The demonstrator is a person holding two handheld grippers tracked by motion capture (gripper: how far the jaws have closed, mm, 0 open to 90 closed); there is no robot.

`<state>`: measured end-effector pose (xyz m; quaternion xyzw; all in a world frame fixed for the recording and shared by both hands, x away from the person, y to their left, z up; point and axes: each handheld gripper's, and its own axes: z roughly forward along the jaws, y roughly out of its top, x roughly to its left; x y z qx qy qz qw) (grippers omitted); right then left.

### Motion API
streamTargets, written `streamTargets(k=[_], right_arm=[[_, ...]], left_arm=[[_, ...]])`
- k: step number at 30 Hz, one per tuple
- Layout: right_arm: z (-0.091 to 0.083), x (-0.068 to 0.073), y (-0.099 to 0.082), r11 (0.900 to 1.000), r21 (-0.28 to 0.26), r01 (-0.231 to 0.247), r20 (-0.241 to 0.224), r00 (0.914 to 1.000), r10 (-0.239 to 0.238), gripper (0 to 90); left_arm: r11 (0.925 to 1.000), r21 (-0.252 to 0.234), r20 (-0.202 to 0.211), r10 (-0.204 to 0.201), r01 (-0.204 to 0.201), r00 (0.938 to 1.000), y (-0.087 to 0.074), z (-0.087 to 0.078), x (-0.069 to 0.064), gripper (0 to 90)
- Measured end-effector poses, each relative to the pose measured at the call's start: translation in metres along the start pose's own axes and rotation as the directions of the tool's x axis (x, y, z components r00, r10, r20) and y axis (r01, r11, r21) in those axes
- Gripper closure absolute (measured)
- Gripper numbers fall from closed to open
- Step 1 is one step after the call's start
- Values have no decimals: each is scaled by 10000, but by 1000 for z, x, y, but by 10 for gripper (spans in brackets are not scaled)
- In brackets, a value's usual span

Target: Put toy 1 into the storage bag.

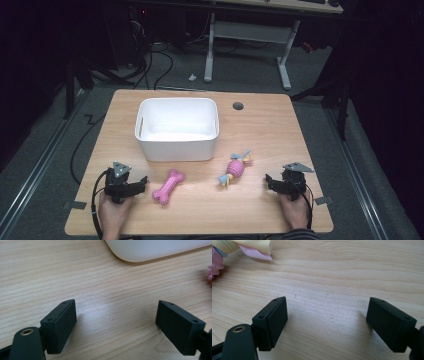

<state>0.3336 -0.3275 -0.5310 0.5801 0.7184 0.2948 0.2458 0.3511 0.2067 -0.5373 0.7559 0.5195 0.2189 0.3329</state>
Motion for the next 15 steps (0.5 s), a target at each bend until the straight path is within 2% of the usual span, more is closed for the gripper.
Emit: streamTargets(k=[15], right_arm=[[-1, 0, 0, 10000, -3, 22, 49, 10000, -22, 176]], left_arm=[[9999, -17, 167, 140, -140, 9998, 1, 1, 0, 179]])
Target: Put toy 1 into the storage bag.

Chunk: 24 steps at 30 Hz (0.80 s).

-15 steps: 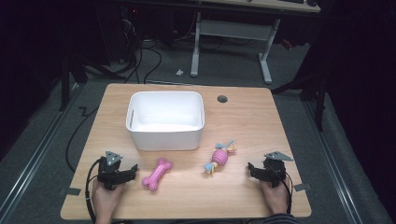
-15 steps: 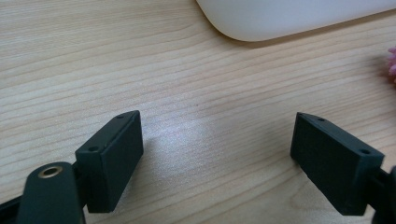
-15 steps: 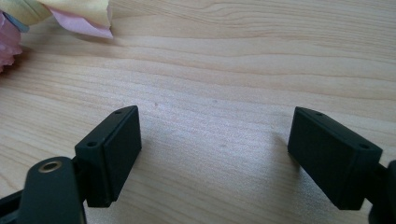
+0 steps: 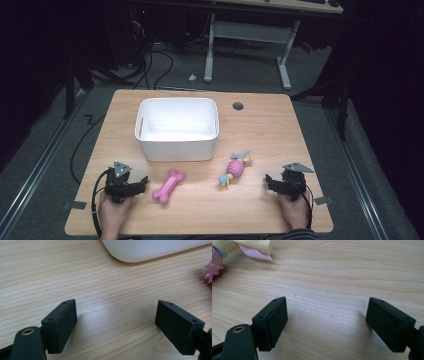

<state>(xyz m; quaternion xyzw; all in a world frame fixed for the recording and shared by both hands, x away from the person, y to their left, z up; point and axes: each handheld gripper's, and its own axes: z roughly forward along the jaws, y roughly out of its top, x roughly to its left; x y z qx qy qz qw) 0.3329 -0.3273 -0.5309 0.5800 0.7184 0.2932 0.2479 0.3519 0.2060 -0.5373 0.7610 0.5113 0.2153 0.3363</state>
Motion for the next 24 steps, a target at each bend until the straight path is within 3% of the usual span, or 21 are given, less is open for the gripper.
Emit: streamTargets(k=[19, 24], right_arm=[[0, 2, 0, 10000, -29, 49, -25, 10000, -49, 181], [0, 2, 0, 10000, -27, 47, -24, 10000, -47, 181]], left_arm=[[9994, 174, 297, 287, -292, 9991, 3, 0, 3, 172], [9992, 171, 369, 359, -366, 9987, 2, -1, 3, 205]])
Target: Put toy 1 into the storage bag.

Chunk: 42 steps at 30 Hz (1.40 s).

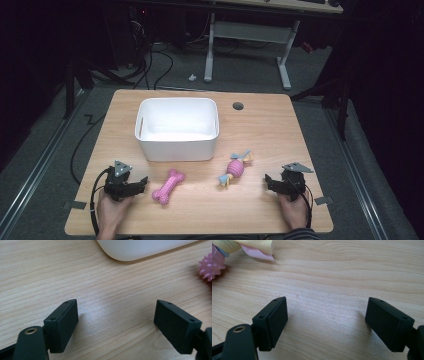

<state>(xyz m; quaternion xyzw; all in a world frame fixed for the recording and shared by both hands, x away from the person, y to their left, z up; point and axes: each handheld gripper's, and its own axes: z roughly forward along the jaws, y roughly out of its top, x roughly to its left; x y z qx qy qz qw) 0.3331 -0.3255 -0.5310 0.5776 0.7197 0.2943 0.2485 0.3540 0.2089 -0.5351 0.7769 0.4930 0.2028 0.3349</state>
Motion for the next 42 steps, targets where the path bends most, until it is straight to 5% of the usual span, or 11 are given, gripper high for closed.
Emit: streamTargets(k=[7, 29, 42], right_arm=[[0, 0, 0, 10000, 2, -1, -2, 10000, 1, 181], [0, 1, 0, 9999, 15, 104, -95, 9999, -104, 181], [0, 1, 0, 9999, 14, 101, -115, 9999, -101, 181]], left_arm=[[9997, -51, 174, -254, 255, 9995, -2, -4, 2, 228], [9976, 618, 246, 298, -313, 9993, 11, -31, -7, 237], [9985, 523, 615, 122, -154, 9980, 19, -47, -10, 238]])
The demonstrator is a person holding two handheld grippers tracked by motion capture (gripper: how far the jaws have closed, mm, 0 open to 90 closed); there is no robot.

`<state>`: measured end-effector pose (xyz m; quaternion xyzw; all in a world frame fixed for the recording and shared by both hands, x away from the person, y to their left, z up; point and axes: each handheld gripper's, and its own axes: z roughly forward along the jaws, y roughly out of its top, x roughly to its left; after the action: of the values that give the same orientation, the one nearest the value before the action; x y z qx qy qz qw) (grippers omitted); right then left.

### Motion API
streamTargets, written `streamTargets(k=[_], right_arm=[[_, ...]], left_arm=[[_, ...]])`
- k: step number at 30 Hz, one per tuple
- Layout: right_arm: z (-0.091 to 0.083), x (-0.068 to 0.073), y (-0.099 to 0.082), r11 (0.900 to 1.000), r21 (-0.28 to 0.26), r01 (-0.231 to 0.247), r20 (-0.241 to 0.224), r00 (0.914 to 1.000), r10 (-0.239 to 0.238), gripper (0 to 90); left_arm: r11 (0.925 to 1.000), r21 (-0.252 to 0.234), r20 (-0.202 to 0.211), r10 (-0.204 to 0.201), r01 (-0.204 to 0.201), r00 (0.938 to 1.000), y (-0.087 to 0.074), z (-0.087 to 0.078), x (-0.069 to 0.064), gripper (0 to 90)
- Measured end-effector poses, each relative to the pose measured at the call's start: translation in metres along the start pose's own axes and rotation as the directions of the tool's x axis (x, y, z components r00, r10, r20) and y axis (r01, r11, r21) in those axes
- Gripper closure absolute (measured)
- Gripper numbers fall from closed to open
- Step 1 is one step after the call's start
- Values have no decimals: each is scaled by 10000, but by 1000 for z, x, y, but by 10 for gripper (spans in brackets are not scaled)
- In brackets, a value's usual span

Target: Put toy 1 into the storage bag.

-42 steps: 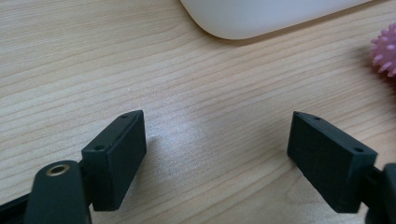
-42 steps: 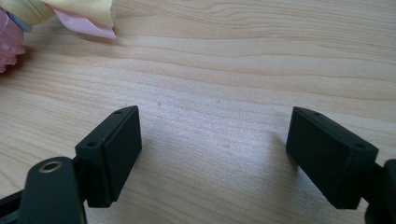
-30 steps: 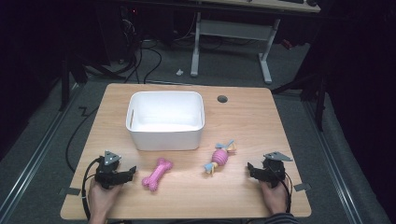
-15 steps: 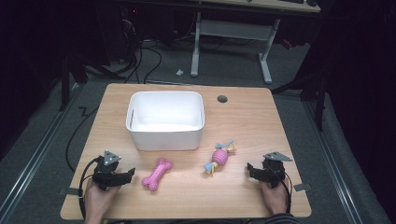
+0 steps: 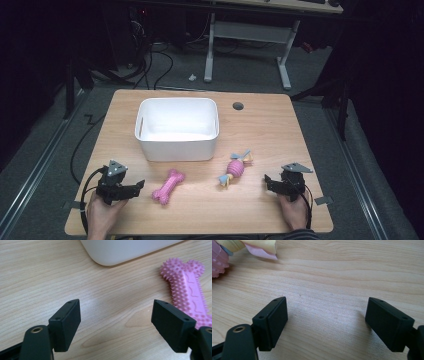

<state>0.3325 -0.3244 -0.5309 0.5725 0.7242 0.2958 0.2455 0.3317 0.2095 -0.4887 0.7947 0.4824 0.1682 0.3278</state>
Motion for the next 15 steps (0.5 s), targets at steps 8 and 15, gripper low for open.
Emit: streamTargets(k=[8, 15], right_arm=[[0, 0, 0, 10000, 1, 30, -25, 10000, -30, 181], [0, 0, 0, 10000, 1, 40, -28, 10000, -40, 181]], left_arm=[[9999, -32, 155, 160, -160, 9998, 10, -7, -10, 227], [9991, 114, 431, 412, -418, 9982, 20, -8, -22, 246]])
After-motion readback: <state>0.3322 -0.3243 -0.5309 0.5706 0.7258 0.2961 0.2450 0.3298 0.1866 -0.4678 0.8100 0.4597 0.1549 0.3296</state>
